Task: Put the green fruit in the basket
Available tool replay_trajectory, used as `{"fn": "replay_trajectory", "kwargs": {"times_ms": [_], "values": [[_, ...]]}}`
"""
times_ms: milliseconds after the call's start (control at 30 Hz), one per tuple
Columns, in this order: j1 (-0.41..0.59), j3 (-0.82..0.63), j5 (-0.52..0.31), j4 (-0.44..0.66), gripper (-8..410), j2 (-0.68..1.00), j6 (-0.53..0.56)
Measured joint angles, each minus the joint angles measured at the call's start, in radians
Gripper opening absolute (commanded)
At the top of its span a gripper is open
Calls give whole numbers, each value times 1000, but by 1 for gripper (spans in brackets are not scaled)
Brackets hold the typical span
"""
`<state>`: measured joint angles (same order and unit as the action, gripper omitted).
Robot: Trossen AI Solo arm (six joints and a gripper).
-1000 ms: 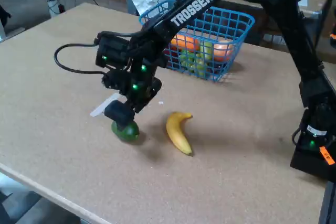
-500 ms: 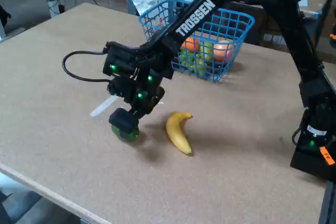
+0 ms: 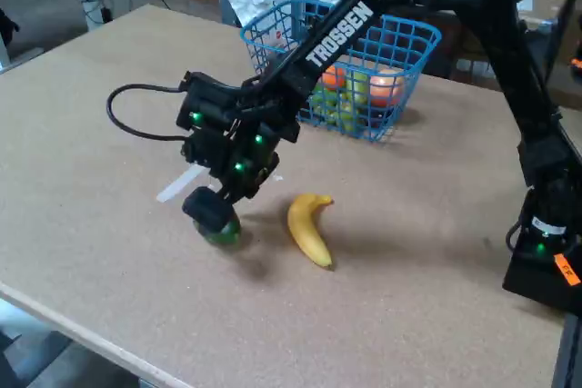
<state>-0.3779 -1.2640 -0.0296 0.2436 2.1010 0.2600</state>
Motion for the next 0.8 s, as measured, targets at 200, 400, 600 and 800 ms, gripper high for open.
{"fn": "replay_trajectory", "kwargs": {"times_ms": [200,400,600,800], "values": [[-3,22,-8,-34,400,0,0],[-4,40,-11,-50,400,0,4],[-5,46,-39,-56,400,0,4],[-6,47,-47,-63,400,0,4]]}}
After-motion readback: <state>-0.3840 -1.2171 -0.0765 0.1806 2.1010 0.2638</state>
